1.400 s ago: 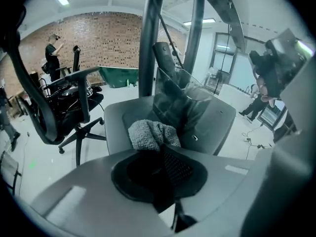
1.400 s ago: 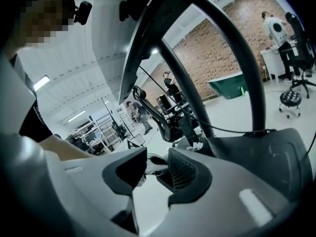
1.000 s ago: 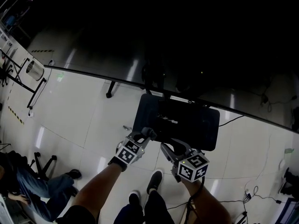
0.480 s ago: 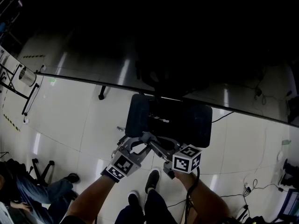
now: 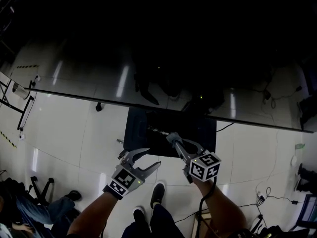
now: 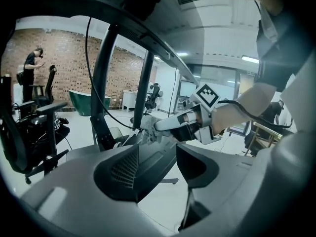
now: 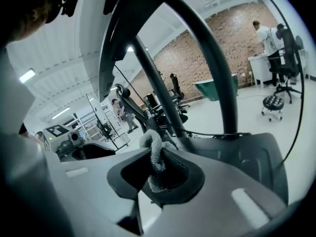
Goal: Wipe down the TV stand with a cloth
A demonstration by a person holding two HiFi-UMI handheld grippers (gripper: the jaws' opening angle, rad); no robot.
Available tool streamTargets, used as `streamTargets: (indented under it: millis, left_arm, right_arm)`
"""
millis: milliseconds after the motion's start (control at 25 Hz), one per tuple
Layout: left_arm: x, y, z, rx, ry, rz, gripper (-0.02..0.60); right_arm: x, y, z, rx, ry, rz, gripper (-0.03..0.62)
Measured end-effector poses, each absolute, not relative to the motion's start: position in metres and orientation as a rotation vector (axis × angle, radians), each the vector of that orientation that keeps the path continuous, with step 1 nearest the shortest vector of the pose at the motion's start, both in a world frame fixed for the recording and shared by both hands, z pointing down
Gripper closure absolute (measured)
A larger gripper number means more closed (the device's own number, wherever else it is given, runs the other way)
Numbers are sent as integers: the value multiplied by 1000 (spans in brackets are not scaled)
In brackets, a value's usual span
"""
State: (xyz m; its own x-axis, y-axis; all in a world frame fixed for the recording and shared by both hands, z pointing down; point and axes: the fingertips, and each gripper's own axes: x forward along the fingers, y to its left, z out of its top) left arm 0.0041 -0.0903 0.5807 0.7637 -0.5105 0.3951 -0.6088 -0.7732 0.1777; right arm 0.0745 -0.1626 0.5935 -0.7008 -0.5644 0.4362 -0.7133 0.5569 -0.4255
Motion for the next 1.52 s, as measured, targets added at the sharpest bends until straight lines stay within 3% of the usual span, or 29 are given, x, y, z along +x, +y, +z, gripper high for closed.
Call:
streamTargets:
  millis: [280,1000,1240,1520]
  left_arm:
    - [4,-100,571,2615,-879,386,314]
    - [6,-111,588,2509,-894,368,314]
    - [12,-111,586,2518,-876,371,314]
    - [13,-100,593,2524,-862,396,314]
  right_arm:
    - [99,-218,638,1142,-2389,690,542]
    - [44,-281,711,953,-2171,481,546]
    - [94,-278,710,1043,-2120,496,548]
    - [203,-269,710,1197,-1992,504,548]
